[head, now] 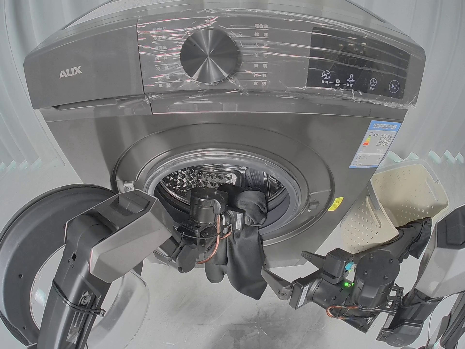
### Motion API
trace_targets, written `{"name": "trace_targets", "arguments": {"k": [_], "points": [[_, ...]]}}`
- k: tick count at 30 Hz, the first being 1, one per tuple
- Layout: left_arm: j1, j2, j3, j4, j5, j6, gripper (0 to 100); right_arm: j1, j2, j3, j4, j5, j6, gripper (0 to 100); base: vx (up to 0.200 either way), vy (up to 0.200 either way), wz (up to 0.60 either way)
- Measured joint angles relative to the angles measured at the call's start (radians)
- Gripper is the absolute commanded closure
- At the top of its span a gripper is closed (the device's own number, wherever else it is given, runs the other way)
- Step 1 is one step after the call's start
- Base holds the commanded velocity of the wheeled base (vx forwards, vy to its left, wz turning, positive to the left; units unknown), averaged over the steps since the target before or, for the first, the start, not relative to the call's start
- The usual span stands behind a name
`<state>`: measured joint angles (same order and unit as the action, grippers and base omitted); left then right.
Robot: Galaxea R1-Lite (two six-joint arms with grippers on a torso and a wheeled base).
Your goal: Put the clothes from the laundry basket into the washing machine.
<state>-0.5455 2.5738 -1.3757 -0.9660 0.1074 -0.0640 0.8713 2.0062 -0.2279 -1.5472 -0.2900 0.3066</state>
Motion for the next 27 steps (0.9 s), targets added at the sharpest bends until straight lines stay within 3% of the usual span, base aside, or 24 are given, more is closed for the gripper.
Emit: {"name": "trace_targets", "arguments": {"k": [7,8,14,27], "points": [[-0.014,0.002,0.032,0.001,-0.015,0.023,0,0.003,0.002,-0.002,0.000,0.000,0.000,0,0.000,0.000,0.00],[-0.014,0.004,0.033,0.001,-0.015,0.027,100,0.003,0.003,-0.002,0.000,0.000,0.000,0,0.000,0.000,0.00],[-0.013,0.023,0.023,-0.005,-0.013,0.048,100,0.005,0.003,-0.002,0.000,0.000,0.000,0,0.000,0.000,0.00],[0.022,0.041,-0.180,0.000,0.039,0.022,100,0.006,0.003,-0.004,0.000,0.000,0.000,0,0.000,0.000,0.00]]}}
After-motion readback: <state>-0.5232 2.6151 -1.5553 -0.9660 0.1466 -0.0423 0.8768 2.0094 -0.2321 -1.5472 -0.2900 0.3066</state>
